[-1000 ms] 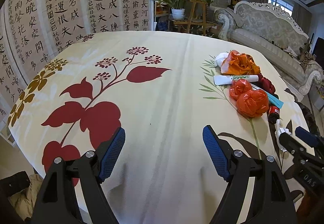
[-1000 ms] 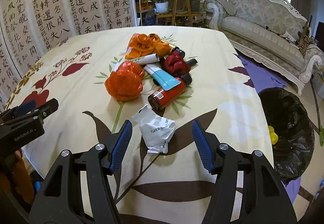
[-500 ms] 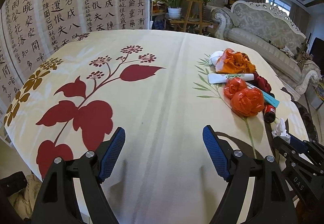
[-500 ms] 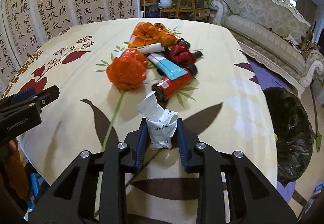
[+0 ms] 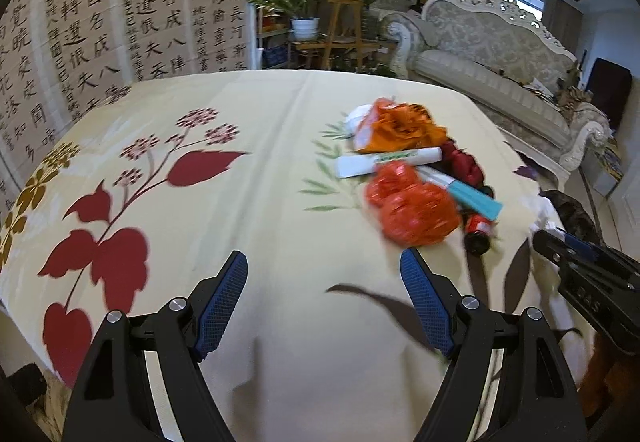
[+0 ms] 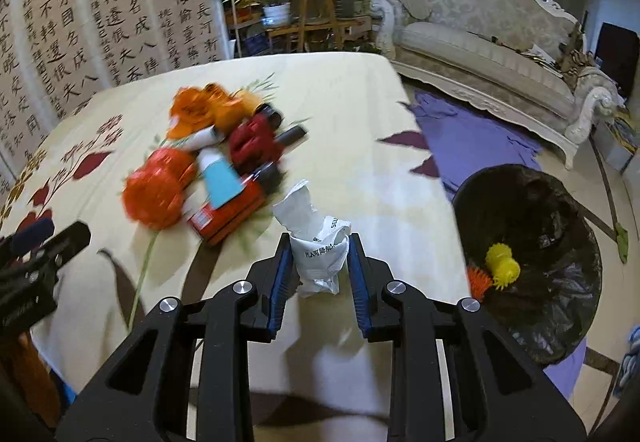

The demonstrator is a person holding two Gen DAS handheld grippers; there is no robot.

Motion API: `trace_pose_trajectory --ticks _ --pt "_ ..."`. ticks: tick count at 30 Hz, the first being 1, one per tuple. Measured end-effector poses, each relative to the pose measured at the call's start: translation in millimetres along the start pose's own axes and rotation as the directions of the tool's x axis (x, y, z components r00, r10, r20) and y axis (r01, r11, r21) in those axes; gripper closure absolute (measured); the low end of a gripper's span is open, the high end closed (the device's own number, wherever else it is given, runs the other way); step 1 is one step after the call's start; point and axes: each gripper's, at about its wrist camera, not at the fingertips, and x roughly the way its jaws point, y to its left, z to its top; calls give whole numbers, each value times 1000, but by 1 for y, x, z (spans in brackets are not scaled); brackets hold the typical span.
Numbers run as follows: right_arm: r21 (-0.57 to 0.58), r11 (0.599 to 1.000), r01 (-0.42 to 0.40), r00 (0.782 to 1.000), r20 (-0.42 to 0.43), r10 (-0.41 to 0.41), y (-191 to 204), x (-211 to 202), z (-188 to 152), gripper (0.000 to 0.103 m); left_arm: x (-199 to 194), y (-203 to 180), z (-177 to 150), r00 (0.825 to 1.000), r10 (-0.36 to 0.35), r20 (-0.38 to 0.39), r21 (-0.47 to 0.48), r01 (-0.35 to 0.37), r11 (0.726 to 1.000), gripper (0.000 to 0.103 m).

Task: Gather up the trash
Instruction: 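Grasp the orange plastic bag with the left tool while the right tool holds the paper, then carry the paper and the orange bag over the trash bin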

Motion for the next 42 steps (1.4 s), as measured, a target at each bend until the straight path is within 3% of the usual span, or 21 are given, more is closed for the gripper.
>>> trace_pose_trajectory --ticks 9,23,25,28,42 --pt "46 999 -5 999 -45 7 -20 32 20 76 19 -30 21 999 -34 -8 36 34 999 26" --pt "46 999 -6 999 -46 8 -21 42 29 75 46 -44 33 997 -61 -47 47 63 997 25" --pt "46 999 -10 999 -48 12 -21 43 28 75 46 -45 33 997 -66 -44 52 68 996 35" --pt "47 999 -11 999 -48 13 -22 42 27 75 45 -47 31 995 -90 -39 66 92 994 57" --pt "52 999 -4 999 -36 6 -22 35 19 75 28 -33 21 996 -84 -18 54 85 995 62"
